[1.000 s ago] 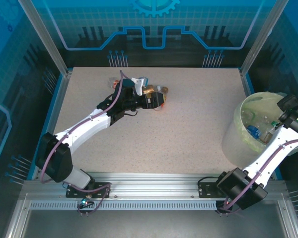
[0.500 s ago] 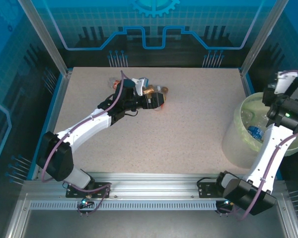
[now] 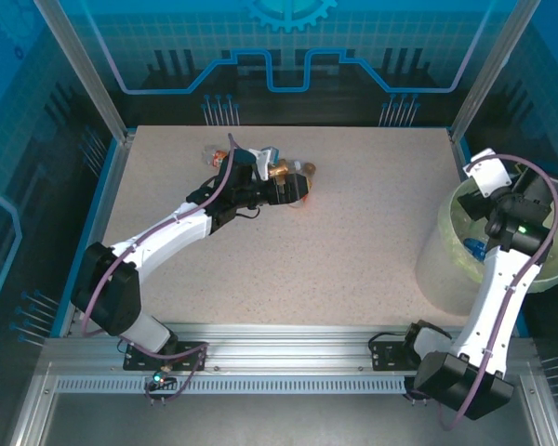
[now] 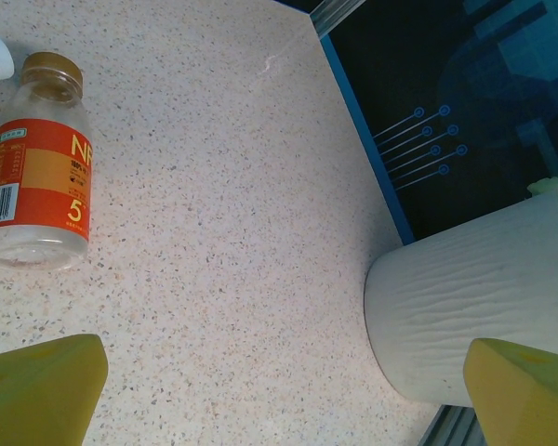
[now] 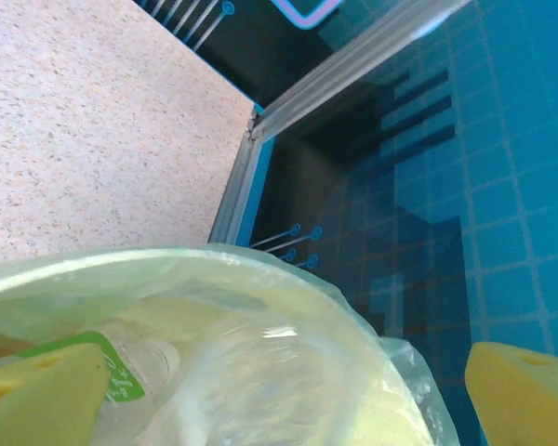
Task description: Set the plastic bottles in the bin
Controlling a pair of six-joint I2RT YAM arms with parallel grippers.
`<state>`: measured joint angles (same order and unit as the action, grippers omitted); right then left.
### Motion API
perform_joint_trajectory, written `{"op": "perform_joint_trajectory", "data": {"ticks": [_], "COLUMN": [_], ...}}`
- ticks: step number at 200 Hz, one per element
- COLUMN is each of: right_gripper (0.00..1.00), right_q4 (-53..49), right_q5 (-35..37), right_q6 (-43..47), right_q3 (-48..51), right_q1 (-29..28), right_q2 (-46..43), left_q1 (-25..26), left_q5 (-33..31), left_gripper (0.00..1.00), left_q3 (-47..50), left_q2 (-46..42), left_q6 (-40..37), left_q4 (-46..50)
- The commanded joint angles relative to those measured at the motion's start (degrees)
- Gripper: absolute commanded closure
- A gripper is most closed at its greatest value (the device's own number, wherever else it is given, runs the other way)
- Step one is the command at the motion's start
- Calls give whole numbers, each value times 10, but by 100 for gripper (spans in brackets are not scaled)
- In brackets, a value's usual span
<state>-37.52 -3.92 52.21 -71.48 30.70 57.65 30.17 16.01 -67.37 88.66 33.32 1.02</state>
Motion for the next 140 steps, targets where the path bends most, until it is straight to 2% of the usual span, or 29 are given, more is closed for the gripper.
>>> {"op": "perform_joint_trajectory", "data": {"ticks": [1,36,84,105,120,131,140], "right_gripper": [0,0,0,0,0,0,0], "right_q4": [11,53,41,59,74,74,71], "right_q5": [-52,-83,-101,-166,-229,-245,-252], "right_q6": [-6,-168,-480,-602,-654,-694,-721], "right_q3": [0,-11,-33,-3,20,35,48], "right_q1": [-8,-9,-19,-20,-25,-26,-49], "right_q2": [-28,-57,-94,-125,-145,-159,-171], "left_q1": [3,3,-2,-10,-21,-28,-34], "left_q5": [-16,-38,-93,-111,-112,-116,-118], "left_gripper": [1,1,1,1,1,1,1], "left_q3": [4,6,19,29,37,41,44], "left_q2": [-19,-22,-23,-25,-30,-33,-36], "left_q6": [0,4,15,26,32,33,31], "left_q4": [-5,1,41,60,66,74,79]}}
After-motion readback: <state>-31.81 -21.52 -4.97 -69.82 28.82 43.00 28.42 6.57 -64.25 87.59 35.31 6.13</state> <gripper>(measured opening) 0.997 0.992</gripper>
